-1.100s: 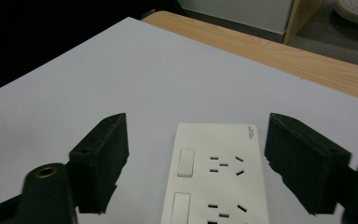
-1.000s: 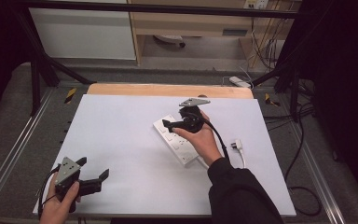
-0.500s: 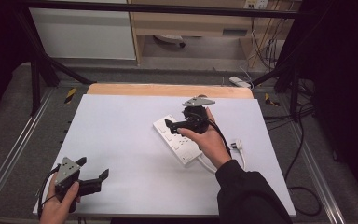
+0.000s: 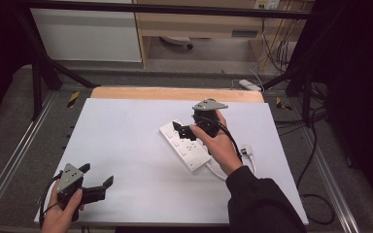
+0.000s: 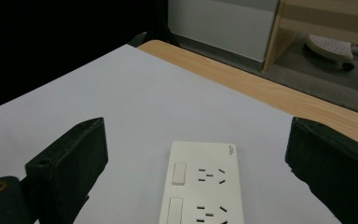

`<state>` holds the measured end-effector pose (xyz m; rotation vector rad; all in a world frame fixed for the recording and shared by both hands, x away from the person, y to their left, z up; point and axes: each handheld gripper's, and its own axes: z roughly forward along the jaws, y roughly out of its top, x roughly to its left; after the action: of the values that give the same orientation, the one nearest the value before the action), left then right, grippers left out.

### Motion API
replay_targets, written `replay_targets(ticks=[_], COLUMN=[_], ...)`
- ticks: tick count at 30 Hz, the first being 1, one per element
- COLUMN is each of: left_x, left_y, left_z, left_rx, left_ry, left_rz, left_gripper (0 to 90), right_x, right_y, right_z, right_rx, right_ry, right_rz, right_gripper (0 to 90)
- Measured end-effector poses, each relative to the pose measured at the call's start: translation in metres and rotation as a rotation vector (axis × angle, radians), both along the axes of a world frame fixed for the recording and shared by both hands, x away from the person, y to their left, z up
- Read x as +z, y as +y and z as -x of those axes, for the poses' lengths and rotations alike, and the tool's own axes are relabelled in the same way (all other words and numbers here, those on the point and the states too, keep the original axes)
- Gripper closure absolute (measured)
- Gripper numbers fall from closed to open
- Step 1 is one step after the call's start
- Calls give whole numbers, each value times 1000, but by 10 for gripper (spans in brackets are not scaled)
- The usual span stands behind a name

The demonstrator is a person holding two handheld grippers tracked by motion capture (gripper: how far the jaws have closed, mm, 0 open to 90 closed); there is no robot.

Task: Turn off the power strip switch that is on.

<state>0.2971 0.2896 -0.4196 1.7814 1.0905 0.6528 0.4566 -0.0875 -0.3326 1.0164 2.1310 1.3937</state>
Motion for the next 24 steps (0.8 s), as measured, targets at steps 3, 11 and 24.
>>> replay_targets(ticks=[3, 11, 24], left_x=[0, 1, 1], left_y=[0, 0, 1], left_z=[0, 1, 1], left_rx=[0, 3, 5], left_ry=[-1, -10, -12], left_rz=[1, 5, 7], left_gripper=[52, 52, 52], right_x=[4, 14, 28], right_y=[-6, -23, -53], right_z=[1, 7, 23], right_rx=[-1, -2, -18], right_ry=[-8, -39, -177], right_rz=[-14, -44, -83], right_gripper=[64, 89, 41])
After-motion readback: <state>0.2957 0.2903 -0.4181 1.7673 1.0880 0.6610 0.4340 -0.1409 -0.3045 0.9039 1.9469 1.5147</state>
